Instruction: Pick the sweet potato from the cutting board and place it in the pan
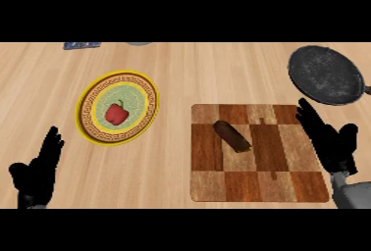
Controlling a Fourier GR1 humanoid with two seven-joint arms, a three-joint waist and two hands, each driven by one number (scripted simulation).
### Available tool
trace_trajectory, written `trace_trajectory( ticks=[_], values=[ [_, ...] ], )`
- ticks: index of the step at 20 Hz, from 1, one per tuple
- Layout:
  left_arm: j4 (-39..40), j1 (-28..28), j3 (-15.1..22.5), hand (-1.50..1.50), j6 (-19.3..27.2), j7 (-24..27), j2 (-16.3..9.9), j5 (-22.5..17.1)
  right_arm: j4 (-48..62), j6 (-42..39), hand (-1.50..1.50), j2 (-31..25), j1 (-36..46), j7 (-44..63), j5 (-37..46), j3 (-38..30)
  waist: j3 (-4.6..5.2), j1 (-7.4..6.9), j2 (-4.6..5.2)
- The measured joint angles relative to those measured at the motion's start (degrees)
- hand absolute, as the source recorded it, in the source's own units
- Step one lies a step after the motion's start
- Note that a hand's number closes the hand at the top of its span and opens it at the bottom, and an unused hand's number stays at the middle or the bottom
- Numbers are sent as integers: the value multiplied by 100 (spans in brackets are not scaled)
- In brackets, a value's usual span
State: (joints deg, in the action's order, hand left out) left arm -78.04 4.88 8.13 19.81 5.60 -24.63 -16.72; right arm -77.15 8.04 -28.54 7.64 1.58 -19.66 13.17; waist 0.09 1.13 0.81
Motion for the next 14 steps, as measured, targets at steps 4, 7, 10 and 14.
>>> trace_trajectory(
  ticks=[4,7,10,14],
  values=[
    [-212,-445,322,0,-259,-181,-100,232,139,-48,-150,-111,776,316,623,395,-4,-164,-27],
    [-435,-847,635,0,-538,-224,-167,404,239,-205,150,-561,1502,541,1431,839,48,-341,-33],
    [-543,-1073,868,0,-789,-326,-168,445,315,-54,150,-1111,1958,497,2664,1353,64,-385,-46],
    [-764,-1391,996,0,-976,-768,-170,441,730,812,-150,-510,2142,361,3745,1805,13,-306,-50]
  ],
)
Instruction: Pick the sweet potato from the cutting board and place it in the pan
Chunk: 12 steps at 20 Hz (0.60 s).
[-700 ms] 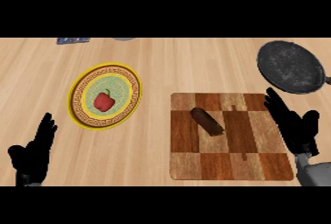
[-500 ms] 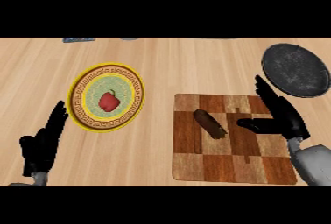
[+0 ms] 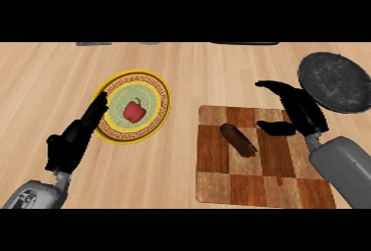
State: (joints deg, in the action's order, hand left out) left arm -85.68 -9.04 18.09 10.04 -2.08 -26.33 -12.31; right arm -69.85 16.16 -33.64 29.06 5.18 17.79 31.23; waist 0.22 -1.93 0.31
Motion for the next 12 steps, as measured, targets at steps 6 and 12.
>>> trace_trajectory(
  ticks=[6,12],
  values=[
    [-187,-202,-106,0,-157,-419,-33,-9,255,-555,-150,260,400,600,863,538,-12,112,-32],
    [-208,-253,-125,0,-228,-535,-7,7,161,-1981,-150,516,1251,2131,1586,1173,-7,122,-56]
  ],
)
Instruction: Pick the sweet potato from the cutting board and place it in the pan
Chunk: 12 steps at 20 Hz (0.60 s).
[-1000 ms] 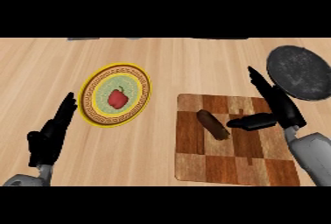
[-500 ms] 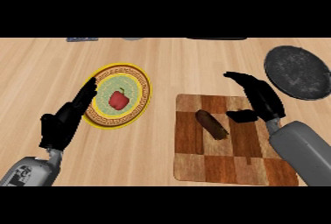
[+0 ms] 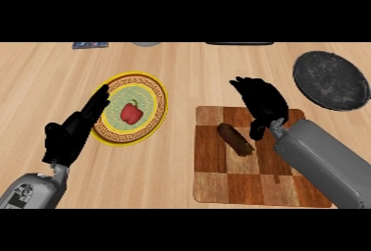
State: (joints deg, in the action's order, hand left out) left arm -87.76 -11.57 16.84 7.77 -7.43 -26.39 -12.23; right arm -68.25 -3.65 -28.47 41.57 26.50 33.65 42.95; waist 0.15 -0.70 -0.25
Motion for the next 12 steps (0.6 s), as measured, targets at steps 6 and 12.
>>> trace_trajectory(
  ticks=[6,12],
  values=[
    [-17,5,14,0,-25,-42,41,50,346,-1977,-150,667,698,1346,-81,355,3,-38,7],
    [-69,100,-26,0,-17,-31,103,134,722,-3197,-150,1553,880,2298,-400,285,-5,3,9]
  ],
)
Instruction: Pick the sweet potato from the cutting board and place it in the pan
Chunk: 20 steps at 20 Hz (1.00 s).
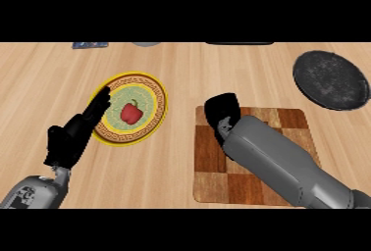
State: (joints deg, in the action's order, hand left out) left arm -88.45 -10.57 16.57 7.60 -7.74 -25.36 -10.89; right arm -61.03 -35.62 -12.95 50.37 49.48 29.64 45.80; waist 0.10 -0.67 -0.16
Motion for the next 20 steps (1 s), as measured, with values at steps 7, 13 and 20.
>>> trace_trajectory(
  ticks=[7,13,20],
  values=[
    [96,-23,-158,0,-94,-14,97,56,301,-142,-150,543,-111,306,332,10,-6,47,5],
    [30,20,-205,0,-123,-68,189,182,366,-243,-150,672,-302,409,735,27,-7,68,0],
    [-81,92,-326,0,-258,-142,274,293,300,-382,-150,587,-574,317,1261,-121,-9,65,3]
  ],
)
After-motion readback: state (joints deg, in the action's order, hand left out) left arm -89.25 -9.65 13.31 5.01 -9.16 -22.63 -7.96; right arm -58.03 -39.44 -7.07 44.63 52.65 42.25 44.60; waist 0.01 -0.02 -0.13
